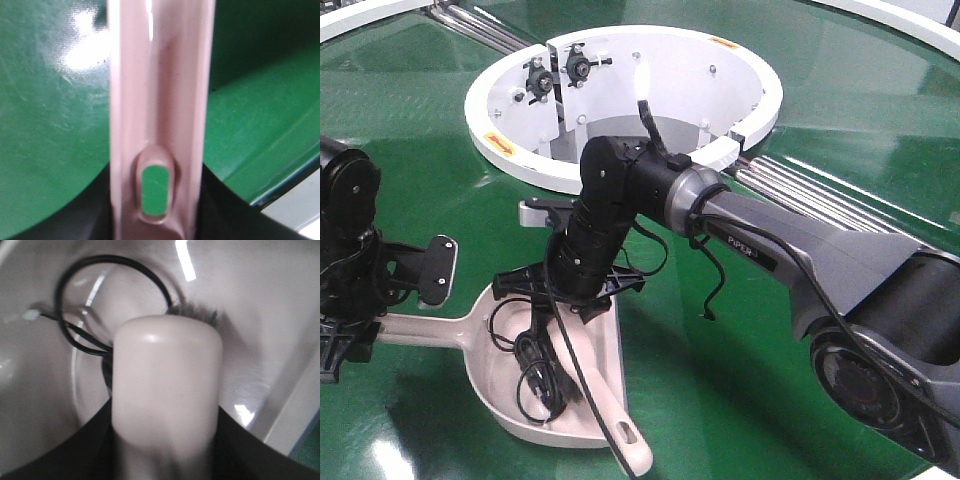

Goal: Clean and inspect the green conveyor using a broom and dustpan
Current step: 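Sweep the black cable into the dustpan with the right-held brush, then move the brush back and lower it onto the belt, open right gripper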

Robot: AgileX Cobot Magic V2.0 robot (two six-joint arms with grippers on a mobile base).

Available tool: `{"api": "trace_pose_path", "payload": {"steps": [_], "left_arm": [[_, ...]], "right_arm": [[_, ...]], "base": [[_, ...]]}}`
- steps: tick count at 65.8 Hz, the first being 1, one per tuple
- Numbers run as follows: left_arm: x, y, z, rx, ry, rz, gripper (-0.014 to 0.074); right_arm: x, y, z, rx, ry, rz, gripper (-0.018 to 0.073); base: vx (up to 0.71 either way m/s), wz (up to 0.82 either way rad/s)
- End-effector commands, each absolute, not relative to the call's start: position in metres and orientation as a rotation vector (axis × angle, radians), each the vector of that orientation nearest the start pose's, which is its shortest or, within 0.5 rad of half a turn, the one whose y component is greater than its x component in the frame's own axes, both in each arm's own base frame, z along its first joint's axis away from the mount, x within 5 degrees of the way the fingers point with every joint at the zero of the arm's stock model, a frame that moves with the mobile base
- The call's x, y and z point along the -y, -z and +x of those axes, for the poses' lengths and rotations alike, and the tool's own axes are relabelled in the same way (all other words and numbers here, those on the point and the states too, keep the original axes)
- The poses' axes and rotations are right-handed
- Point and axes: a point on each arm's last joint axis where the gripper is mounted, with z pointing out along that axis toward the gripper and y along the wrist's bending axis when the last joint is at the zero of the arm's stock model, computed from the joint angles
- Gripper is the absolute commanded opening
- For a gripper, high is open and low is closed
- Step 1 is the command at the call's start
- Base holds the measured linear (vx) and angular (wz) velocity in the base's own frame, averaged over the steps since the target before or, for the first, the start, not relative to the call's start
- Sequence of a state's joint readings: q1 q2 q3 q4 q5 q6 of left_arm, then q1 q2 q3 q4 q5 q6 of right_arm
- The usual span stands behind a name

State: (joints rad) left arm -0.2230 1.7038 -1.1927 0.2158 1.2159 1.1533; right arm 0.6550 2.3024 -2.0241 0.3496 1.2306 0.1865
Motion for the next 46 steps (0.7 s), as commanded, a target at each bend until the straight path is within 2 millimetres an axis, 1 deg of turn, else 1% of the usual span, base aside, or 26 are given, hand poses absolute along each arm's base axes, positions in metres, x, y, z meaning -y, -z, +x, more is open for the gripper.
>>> {"api": "trace_pose_path", "payload": {"steps": [1,8,16,21,25,35,46], "left_arm": [[0.054,-0.243,0.301,-2.413,-0.25,2.174,-0.0022],[0.054,-0.243,0.301,-2.413,-0.25,2.174,-0.0022],[0.054,-0.243,0.301,-2.413,-0.25,2.174,-0.0022],[0.054,-0.243,0.301,-2.413,-0.25,2.174,-0.0022],[0.054,-0.243,0.301,-2.413,-0.25,2.174,-0.0022],[0.054,-0.243,0.301,-2.413,-0.25,2.174,-0.0022],[0.054,-0.243,0.301,-2.413,-0.25,2.174,-0.0022]], "right_arm": [[-0.312,-0.241,0.36,-2.979,-0.65,-0.574,-0.0006],[-0.311,-0.251,0.357,-2.958,-0.654,-0.575,-0.0006],[-0.305,-0.273,0.353,-2.903,-0.623,-0.589,-0.0006],[-0.298,-0.285,0.349,-2.881,-0.59,-0.583,-0.0006],[-0.289,-0.29,0.345,-2.881,-0.559,-0.576,-0.0006],[-0.253,-0.296,0.336,-2.916,-0.475,-0.519,-0.0006],[-0.206,-0.299,0.331,-2.948,-0.366,-0.421,-0.0006]], "base": [[0.0,0.0],[0.0,0.0],[0.0,0.0],[0.0,0.0],[0.0,0.0],[0.0,0.0],[0.0,0.0]]}}
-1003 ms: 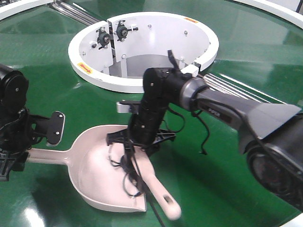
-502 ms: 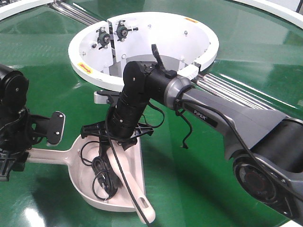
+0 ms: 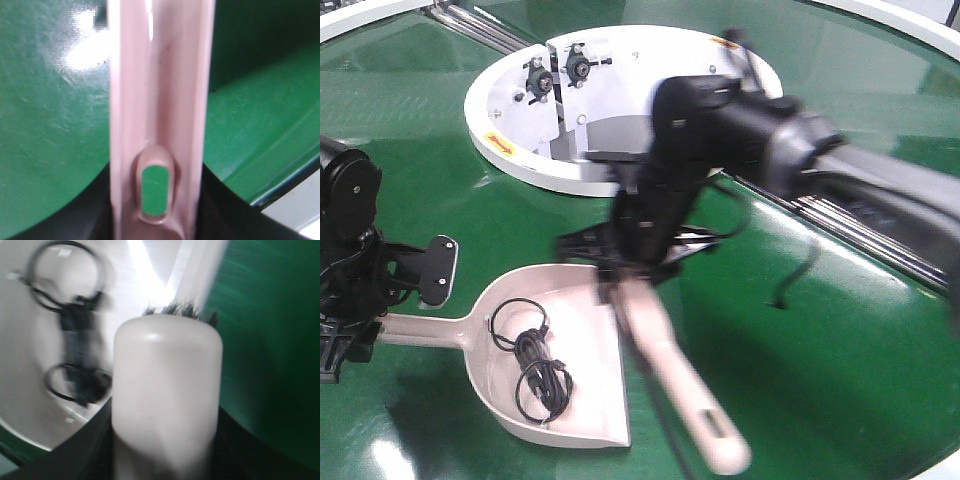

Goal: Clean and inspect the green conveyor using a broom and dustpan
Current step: 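Move the brush back and lower it onto the belt, open right gripper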

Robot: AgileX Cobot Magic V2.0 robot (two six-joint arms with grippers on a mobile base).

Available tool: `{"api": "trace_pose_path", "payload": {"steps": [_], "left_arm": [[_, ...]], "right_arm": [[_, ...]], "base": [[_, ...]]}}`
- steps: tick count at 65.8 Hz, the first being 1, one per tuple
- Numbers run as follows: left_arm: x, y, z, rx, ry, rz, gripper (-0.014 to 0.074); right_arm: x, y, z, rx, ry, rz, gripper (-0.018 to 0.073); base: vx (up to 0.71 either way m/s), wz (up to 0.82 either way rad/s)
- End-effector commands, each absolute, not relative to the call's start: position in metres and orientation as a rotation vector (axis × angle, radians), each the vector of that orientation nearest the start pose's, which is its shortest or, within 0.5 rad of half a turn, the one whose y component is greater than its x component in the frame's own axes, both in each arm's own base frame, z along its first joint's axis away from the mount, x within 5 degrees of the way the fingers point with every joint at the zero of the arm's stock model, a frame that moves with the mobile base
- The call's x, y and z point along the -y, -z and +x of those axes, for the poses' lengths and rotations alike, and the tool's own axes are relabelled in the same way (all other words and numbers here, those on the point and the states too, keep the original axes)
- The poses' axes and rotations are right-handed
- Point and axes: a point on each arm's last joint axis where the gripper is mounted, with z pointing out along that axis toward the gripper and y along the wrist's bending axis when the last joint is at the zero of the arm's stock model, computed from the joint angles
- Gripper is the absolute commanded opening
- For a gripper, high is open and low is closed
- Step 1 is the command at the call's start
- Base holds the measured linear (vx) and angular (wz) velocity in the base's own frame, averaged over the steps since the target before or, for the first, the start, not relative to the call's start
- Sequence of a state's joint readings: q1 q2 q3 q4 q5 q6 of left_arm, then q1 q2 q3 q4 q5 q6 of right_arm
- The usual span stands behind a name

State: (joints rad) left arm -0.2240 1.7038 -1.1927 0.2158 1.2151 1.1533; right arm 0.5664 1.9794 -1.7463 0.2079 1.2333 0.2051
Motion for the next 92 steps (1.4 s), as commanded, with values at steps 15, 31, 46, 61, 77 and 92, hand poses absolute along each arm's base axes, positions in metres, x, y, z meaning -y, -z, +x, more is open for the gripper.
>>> {"api": "trace_pose_path", "payload": {"steps": [15,31,46,61,77,92], "left_arm": [[0.054,-0.243,0.301,-2.413,-0.25,2.174,-0.0022],[0.054,-0.243,0.301,-2.413,-0.25,2.174,-0.0022],[0.054,-0.243,0.301,-2.413,-0.25,2.174,-0.0022],[0.054,-0.243,0.301,-2.413,-0.248,2.173,-0.0022],[0.054,-0.243,0.301,-2.413,-0.249,2.174,-0.0022],[0.054,-0.243,0.301,-2.413,-0.249,2.174,-0.0022]], "right_arm": [[-0.154,-0.293,0.333,-2.99,-0.312,-0.326,-0.0006],[-0.124,-0.269,0.337,-3.066,-0.204,-0.303,-0.0002],[-0.113,-0.25,0.349,-3.08,-0.191,-0.311,-0.0002],[-0.113,-0.229,0.363,-3.064,-0.194,-0.292,-0.0002],[-0.115,-0.206,0.371,-3.09,-0.187,-0.288,-0.0002],[-0.116,-0.199,0.372,-3.114,-0.188,-0.287,-0.0002]], "base": [[0.0,0.0],[0.0,0.0],[0.0,0.0],[0.0,0.0],[0.0,0.0],[0.0,0.0]]}}
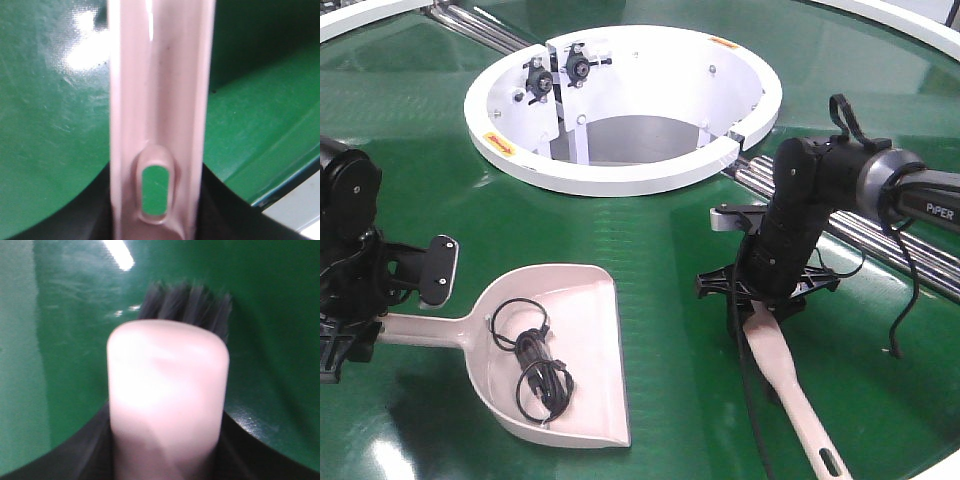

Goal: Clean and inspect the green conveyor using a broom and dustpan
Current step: 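Move the brush back and lower it onto the belt, open right gripper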

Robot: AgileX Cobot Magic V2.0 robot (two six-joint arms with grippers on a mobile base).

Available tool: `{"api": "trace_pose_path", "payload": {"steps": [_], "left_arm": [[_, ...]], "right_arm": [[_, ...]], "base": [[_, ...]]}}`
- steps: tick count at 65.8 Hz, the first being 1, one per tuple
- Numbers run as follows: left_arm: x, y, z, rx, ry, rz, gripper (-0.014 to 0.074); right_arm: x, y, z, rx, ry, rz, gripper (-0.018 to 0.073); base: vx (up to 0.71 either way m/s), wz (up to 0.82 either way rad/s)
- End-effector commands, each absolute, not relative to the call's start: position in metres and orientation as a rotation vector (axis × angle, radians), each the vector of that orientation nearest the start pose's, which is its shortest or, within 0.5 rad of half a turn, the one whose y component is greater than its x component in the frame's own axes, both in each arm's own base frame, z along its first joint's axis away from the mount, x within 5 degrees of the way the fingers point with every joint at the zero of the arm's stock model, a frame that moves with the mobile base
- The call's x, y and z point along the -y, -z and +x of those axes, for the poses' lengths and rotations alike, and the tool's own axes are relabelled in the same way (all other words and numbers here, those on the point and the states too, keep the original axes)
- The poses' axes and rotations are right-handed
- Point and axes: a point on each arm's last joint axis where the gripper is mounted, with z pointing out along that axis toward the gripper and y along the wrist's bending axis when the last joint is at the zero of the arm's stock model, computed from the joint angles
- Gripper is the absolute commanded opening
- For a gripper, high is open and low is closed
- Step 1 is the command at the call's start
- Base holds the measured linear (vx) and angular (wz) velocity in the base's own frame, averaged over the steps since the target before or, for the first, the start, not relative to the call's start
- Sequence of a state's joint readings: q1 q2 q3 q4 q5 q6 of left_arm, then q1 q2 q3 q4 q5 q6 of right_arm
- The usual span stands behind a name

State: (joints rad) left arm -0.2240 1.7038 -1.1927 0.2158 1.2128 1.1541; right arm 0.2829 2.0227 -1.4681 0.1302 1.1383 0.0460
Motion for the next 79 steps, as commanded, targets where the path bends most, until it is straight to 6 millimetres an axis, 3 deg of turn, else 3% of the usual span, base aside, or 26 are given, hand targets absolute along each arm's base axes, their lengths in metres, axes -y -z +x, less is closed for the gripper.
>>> {"api": "trace_pose_path", "payload": {"steps": [1,19,30,38,63,70,79], "left_arm": [[0.0543,-0.2429,0.301,-2.413,-0.249,2.174,-0.0022],[0.0543,-0.2429,0.301,-2.413,-0.249,2.174,-0.0022],[0.0543,-0.2429,0.301,-2.413,-0.249,2.174,-0.0022],[0.0543,-0.2429,0.301,-2.413,-0.249,2.174,-0.0022],[0.0543,-0.2429,0.301,-2.413,-0.249,2.174,-0.0022],[0.0543,-0.2429,0.301,-2.413,-0.249,2.174,-0.0022],[0.0543,-0.2429,0.301,-2.413,-0.249,2.174,-0.0022]], "right_arm": [[-0.1158,-0.1992,0.372,-3.112,-0.188,-0.287,-0.0002],[-0.1159,-0.1992,0.3724,-3.107,-0.189,-0.286,0.0008],[-0.1158,-0.1992,0.3721,-3.11,-0.188,-0.291,0.0065],[-0.1157,-0.1992,0.3714,-3.116,-0.188,-0.303,0.0162],[-0.1156,-0.1992,0.3708,-3.122,-0.187,-0.318,0.0585],[-0.1156,-0.1992,0.3707,-3.122,-0.187,-0.318,0.0638],[-0.1161,-0.2055,0.3709,-3.09,-0.202,-0.311,0.0638]], "base": [[0.0,0.0],[0.0,0.0],[0.0,0.0],[0.0,0.0],[0.0,0.0],[0.0,0.0],[0.0,0.0]]}}
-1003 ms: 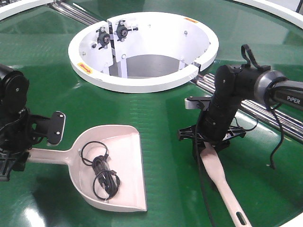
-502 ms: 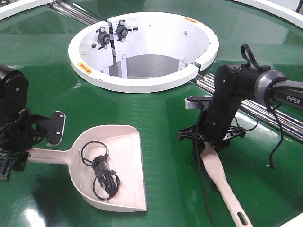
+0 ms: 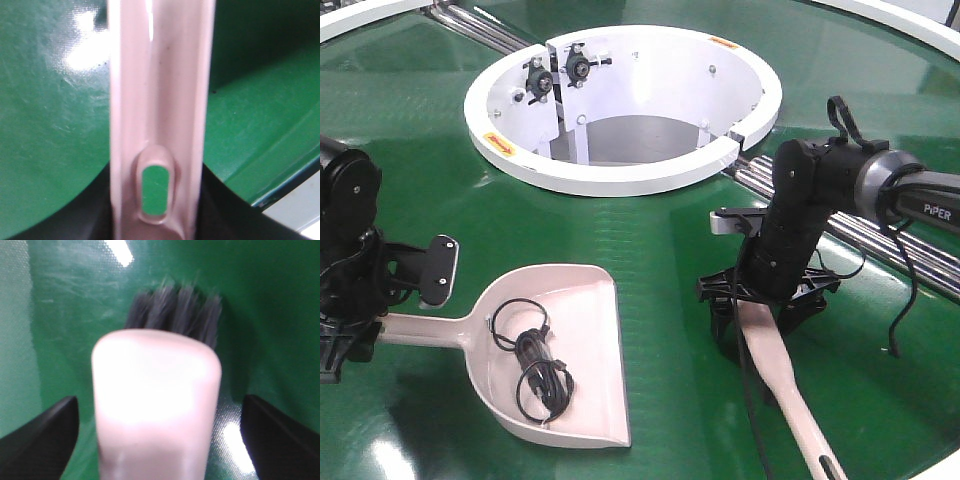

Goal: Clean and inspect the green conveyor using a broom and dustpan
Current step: 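Move the brush back and lower it onto the belt, open right gripper, then withdraw the right gripper away from the brush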

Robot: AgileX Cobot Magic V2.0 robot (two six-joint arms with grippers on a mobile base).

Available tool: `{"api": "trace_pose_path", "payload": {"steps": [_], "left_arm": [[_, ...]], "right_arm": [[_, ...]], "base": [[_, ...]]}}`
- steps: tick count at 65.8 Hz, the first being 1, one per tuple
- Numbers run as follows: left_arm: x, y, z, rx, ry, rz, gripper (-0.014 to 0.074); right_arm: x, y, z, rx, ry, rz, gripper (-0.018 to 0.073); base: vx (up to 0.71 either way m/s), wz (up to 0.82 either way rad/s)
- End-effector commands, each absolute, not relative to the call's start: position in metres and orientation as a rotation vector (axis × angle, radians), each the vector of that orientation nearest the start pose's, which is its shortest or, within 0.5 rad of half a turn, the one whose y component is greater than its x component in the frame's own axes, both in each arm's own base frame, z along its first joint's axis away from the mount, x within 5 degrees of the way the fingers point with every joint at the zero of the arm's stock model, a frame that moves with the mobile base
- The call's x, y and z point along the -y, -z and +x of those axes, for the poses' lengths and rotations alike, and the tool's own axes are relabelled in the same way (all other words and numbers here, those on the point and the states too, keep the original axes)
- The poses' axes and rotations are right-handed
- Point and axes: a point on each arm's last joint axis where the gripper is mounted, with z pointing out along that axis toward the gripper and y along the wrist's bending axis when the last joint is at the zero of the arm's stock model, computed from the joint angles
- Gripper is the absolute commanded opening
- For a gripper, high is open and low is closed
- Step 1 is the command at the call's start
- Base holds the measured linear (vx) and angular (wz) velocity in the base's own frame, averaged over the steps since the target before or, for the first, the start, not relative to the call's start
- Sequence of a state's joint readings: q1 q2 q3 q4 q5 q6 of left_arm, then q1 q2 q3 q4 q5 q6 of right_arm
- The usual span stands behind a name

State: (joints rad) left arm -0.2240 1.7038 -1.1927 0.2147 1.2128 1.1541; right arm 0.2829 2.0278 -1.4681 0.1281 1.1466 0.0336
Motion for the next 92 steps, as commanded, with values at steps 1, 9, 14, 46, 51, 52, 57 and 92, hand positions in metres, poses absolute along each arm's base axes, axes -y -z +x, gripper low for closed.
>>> {"api": "trace_pose_path", "payload": {"steps": [1,9,14,46,51,52,57,92], "left_arm": [[0.054,-0.243,0.301,-2.413,-0.249,2.174,-0.0022],[0.054,-0.243,0.301,-2.413,-0.249,2.174,-0.0022],[0.054,-0.243,0.301,-2.413,-0.249,2.174,-0.0022],[0.054,-0.243,0.301,-2.413,-0.249,2.174,-0.0022],[0.054,-0.243,0.301,-2.413,-0.249,2.174,-0.0022],[0.054,-0.243,0.301,-2.413,-0.249,2.174,-0.0022],[0.054,-0.243,0.301,-2.413,-0.249,2.174,-0.0022],[0.054,-0.243,0.301,-2.413,-0.249,2.174,-0.0022]], "right_arm": [[-0.116,-0.207,0.371,-3.077,-0.204,-0.309,0.0637],[-0.117,-0.228,0.37,-2.972,-0.221,-0.306,0.0626],[-0.115,-0.24,0.365,-2.873,-0.235,-0.295,0.062],[-0.073,-0.312,0.237,-2.226,-0.24,-0.281,0.0541],[-0.065,-0.317,0.213,-2.159,-0.242,-0.276,0.0503],[-0.064,-0.317,0.209,-2.145,-0.241,-0.275,0.0493],[-0.057,-0.319,0.187,-2.076,-0.237,-0.272,0.0434],[-0.037,-0.33,0.118,-1.846,-0.245,-0.254,-0.001]], "base": [[0.0,0.0],[0.0,0.0],[0.0,0.0],[0.0,0.0],[0.0,0.0],[0.0,0.0],[0.0,0.0],[0.0,0.0]]}}
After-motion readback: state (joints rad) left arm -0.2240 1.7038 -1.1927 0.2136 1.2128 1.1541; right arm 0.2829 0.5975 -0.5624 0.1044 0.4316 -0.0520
